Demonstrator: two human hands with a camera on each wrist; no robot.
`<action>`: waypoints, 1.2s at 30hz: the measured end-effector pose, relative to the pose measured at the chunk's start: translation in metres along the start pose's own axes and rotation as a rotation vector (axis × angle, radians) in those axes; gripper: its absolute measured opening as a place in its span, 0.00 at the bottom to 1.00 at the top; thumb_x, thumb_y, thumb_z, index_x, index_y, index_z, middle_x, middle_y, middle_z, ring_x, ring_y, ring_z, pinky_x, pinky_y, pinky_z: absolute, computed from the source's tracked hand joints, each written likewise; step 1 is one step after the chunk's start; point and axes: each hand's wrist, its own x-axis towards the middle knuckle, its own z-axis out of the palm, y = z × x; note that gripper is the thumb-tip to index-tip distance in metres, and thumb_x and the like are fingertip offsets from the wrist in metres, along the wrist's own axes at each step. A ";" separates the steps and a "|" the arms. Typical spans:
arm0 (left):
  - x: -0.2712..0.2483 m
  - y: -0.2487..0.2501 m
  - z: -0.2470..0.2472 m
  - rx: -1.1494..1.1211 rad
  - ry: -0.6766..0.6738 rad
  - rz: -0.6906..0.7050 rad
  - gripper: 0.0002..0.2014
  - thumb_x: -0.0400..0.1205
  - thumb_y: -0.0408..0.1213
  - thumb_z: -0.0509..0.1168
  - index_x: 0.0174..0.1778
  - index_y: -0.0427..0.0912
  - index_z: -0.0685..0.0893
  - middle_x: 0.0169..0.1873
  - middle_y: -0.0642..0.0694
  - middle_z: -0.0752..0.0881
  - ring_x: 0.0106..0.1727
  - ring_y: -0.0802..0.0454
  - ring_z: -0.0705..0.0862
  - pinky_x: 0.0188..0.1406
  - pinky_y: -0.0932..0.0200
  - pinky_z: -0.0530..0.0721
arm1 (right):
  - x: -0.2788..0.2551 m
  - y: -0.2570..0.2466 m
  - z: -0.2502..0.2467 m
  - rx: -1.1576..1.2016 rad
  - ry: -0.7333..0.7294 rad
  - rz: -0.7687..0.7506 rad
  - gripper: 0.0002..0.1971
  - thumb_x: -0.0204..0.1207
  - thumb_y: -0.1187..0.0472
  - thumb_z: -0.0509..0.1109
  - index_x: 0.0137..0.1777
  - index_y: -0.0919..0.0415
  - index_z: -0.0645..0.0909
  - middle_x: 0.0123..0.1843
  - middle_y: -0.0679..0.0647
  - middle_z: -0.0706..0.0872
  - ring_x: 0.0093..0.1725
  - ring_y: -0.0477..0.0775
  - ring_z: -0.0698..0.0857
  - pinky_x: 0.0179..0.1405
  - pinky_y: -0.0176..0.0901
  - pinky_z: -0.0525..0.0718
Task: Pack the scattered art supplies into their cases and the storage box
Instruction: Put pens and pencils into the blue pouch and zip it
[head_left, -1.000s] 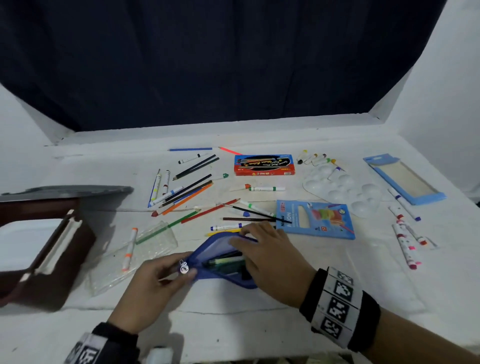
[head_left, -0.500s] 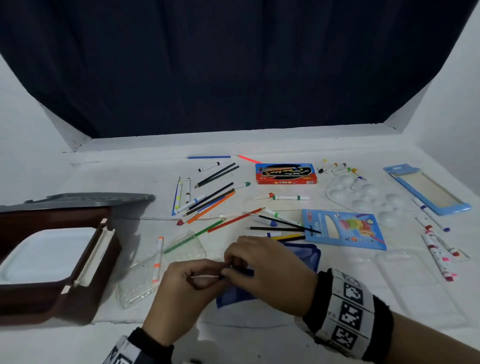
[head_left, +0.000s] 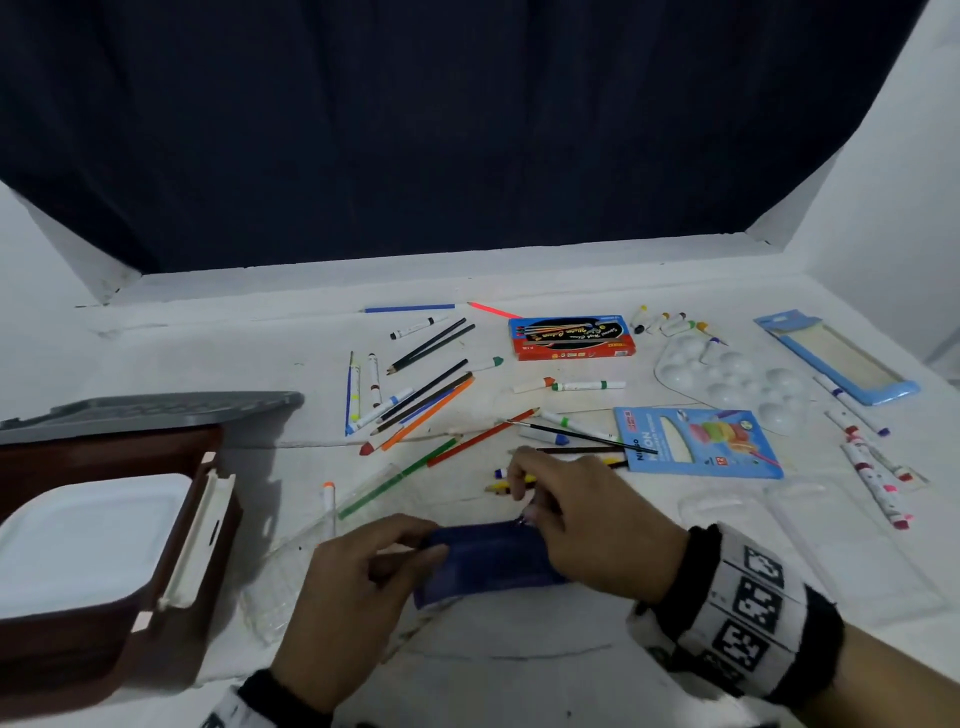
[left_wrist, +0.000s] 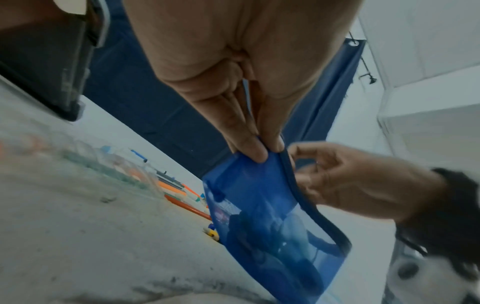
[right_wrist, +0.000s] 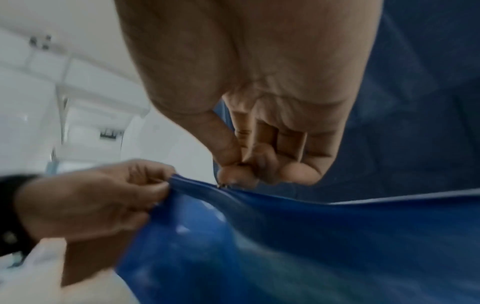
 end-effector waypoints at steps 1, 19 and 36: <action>-0.001 -0.006 -0.003 -0.058 0.001 -0.046 0.05 0.78 0.35 0.72 0.45 0.50 0.90 0.42 0.58 0.91 0.41 0.59 0.91 0.41 0.63 0.88 | -0.003 0.006 -0.002 -0.058 0.033 0.027 0.11 0.74 0.66 0.63 0.47 0.47 0.71 0.28 0.49 0.79 0.29 0.48 0.80 0.29 0.53 0.80; -0.043 -0.019 -0.007 -0.269 0.093 -0.240 0.06 0.81 0.44 0.71 0.52 0.55 0.89 0.49 0.47 0.91 0.52 0.46 0.91 0.53 0.46 0.90 | 0.005 0.040 0.013 -0.397 -0.196 -0.130 0.18 0.73 0.37 0.68 0.60 0.41 0.77 0.57 0.41 0.82 0.56 0.47 0.80 0.55 0.47 0.80; -0.087 -0.011 -0.203 0.074 0.478 0.024 0.15 0.91 0.43 0.55 0.63 0.43 0.84 0.56 0.50 0.90 0.61 0.53 0.87 0.62 0.59 0.82 | 0.048 -0.124 0.038 0.047 0.198 -0.477 0.17 0.69 0.38 0.67 0.54 0.43 0.82 0.41 0.42 0.87 0.40 0.46 0.81 0.38 0.39 0.81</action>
